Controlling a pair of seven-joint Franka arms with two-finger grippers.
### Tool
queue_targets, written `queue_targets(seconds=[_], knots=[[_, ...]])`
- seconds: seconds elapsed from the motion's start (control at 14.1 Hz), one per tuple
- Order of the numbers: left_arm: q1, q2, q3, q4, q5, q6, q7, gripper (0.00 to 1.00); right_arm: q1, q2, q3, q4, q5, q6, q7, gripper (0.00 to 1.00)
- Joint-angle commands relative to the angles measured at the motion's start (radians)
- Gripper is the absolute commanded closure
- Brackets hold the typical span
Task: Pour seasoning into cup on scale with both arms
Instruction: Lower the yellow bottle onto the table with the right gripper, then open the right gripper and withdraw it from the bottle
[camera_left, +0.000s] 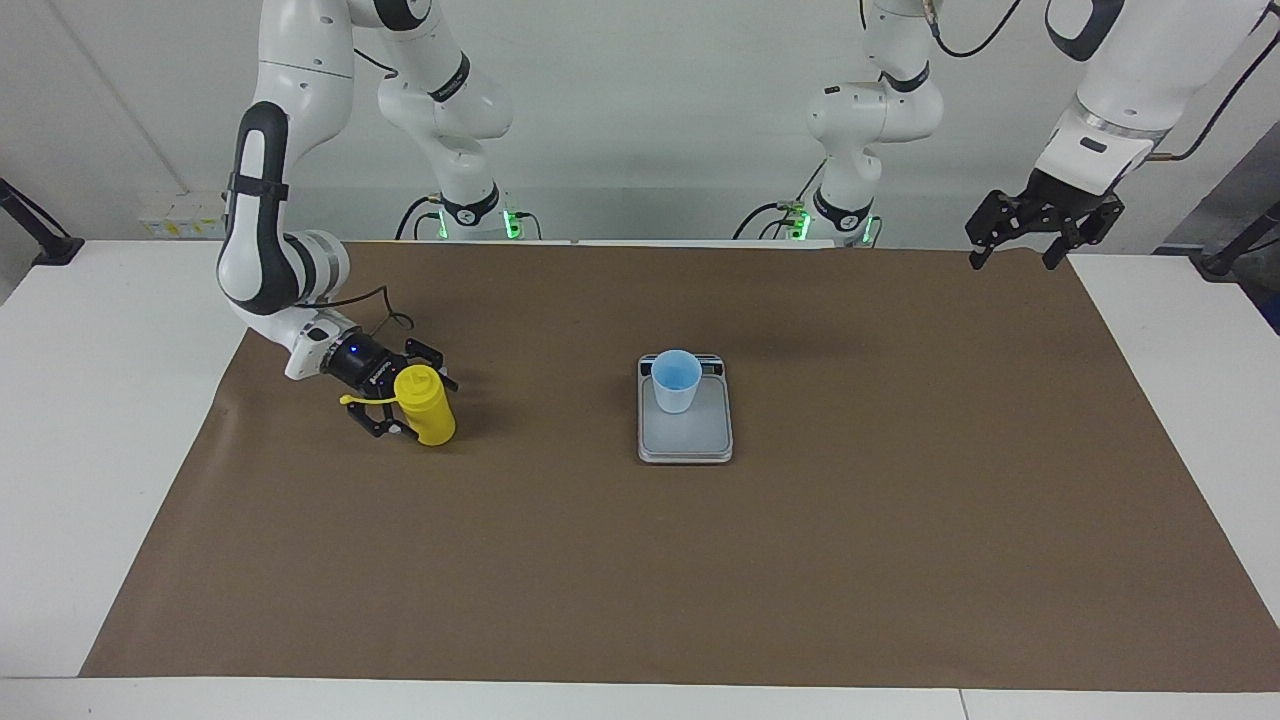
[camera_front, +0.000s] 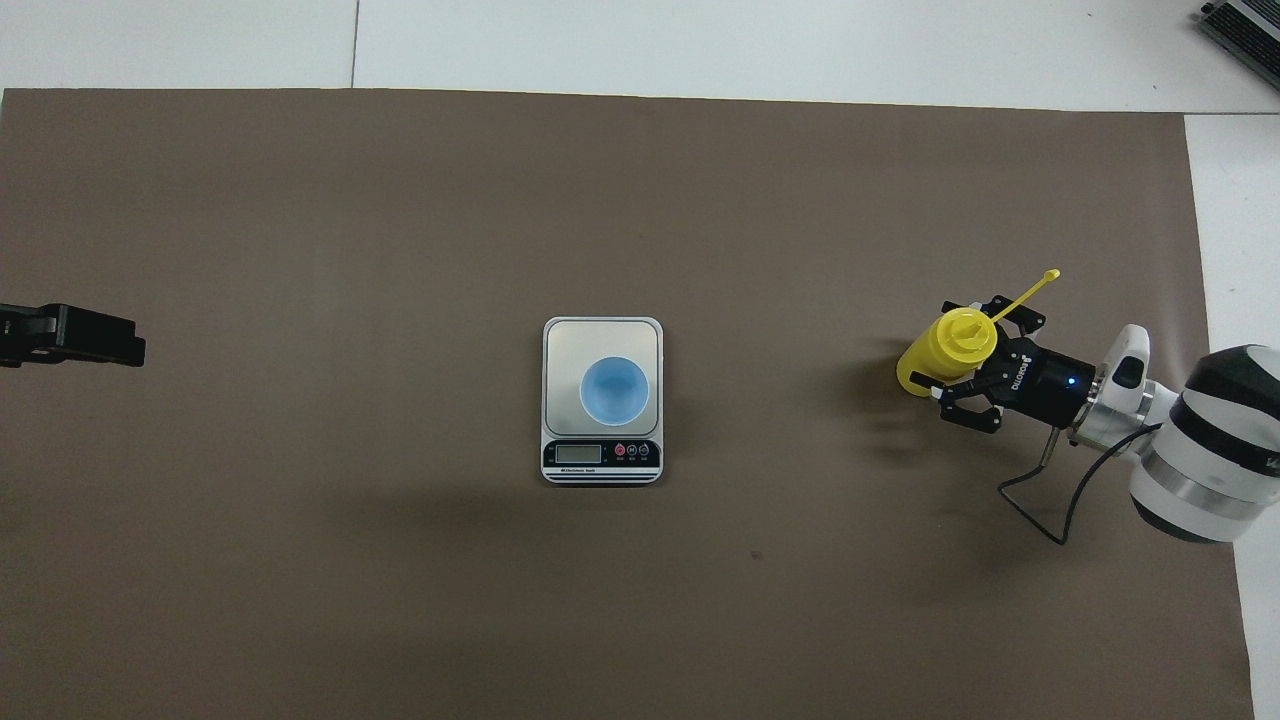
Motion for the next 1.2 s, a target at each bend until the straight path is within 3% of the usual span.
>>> queue_targets(seconds=[0.0,0.35,0.49,0.71,1.13], knots=[[0.015,-0.016,-0.010,-0.008,-0.005,-0.015,-0.011,0.00,-0.042,-0.010,0.005,-0.008,-0.052,-0.019,-0.009,0.00],[0.015,-0.015,-0.010,-0.008,-0.005,-0.015,-0.011,0.00,-0.131,-0.015,-0.001,0.008,-0.327,0.013,-0.011,0.00],[0.015,-0.016,-0.010,-0.008,-0.005,-0.015,-0.011,0.00,-0.131,-0.042,-0.011,0.028,-0.481,0.112,0.003,0.00],[0.015,-0.015,-0.010,-0.008,-0.005,-0.015,-0.011,0.00,-0.133,-0.087,-0.013,0.090,-0.617,0.189,0.102,0.00],[0.015,-0.015,-0.010,-0.008,-0.005,-0.015,-0.011,0.00,-0.128,-0.171,-0.011,0.159,-0.884,0.177,0.712,0.00]])
